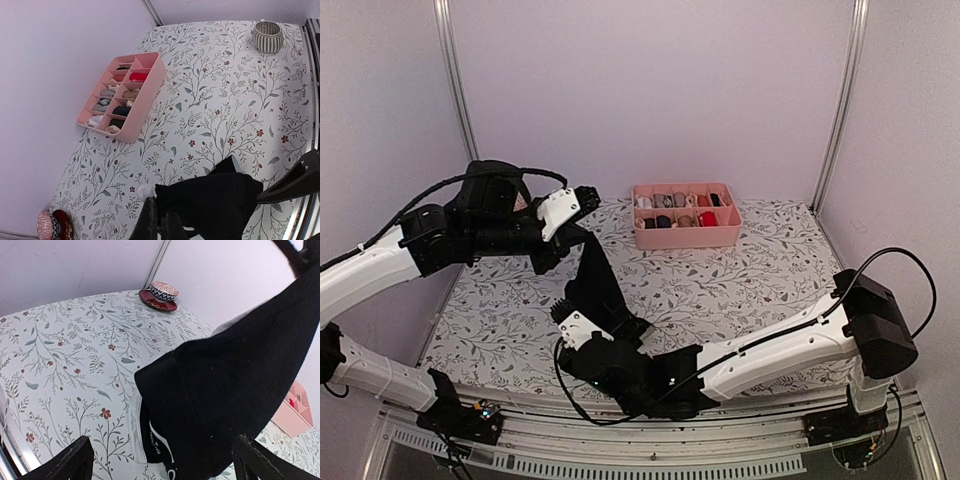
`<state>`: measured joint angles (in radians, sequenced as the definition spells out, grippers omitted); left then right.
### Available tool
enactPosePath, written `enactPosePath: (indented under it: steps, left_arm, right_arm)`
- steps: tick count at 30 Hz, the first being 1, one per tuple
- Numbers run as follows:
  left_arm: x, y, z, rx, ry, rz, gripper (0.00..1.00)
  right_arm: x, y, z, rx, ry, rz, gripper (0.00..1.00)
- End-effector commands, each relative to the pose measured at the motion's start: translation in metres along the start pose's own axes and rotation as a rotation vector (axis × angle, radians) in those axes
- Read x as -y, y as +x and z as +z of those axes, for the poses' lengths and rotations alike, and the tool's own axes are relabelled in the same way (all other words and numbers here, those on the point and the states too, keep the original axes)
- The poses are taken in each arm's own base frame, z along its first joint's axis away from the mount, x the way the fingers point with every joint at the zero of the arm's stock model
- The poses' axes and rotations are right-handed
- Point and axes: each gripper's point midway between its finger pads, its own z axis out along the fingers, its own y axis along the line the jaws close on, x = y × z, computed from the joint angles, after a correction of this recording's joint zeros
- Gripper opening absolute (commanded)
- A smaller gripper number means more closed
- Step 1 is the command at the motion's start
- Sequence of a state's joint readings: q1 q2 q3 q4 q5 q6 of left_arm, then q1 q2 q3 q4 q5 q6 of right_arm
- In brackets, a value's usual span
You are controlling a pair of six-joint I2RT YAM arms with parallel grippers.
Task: Roll the underwear
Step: Pick up the underwear from the center of the board.
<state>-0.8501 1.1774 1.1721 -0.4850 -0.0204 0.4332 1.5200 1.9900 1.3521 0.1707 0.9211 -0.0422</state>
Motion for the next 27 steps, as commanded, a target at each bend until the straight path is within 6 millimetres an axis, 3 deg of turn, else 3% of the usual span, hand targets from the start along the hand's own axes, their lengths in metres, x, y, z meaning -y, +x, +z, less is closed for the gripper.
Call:
enactPosePath:
  steps: [1, 4, 9, 15, 18, 21, 23, 27]
  left_arm:
    - [0.004, 0.004, 0.012, -0.017, -0.013, -0.014, 0.0]
    - [0.005, 0.004, 0.015, -0.017, -0.008, -0.019, 0.0]
    - [0.004, 0.003, 0.018, -0.014, -0.014, -0.02, 0.0]
    - [0.007, -0.002, 0.017, 0.004, 0.006, -0.022, 0.0]
    - [0.008, -0.002, 0.014, 0.011, 0.01, -0.022, 0.0]
    - [0.009, -0.001, 0.013, 0.014, 0.013, -0.022, 0.0]
    - [0.009, 0.0, 0.013, 0.014, 0.011, -0.02, 0.0]
    - [0.009, 0.001, 0.013, 0.012, 0.007, -0.02, 0.0]
  right_arm:
    - [0.022, -0.024, 0.002, 0.093, 0.175, 0.073, 0.99]
    - [0.027, -0.032, 0.006, 0.134, 0.23, 0.097, 0.99]
    - [0.018, -0.034, 0.024, 0.161, 0.293, 0.123, 0.99]
    - [0.03, -0.042, 0.026, 0.219, 0.396, 0.221, 0.99]
    - [0.039, -0.029, 0.037, 0.213, 0.509, 0.251, 0.99]
    - [0.062, -0.012, 0.027, 0.257, 0.641, 0.328, 0.99]
    - [0.058, -0.007, 0.035, 0.171, 0.678, 0.172, 1.0]
    - [0.055, -0.003, 0.034, 0.112, 0.683, 0.119, 0.88]
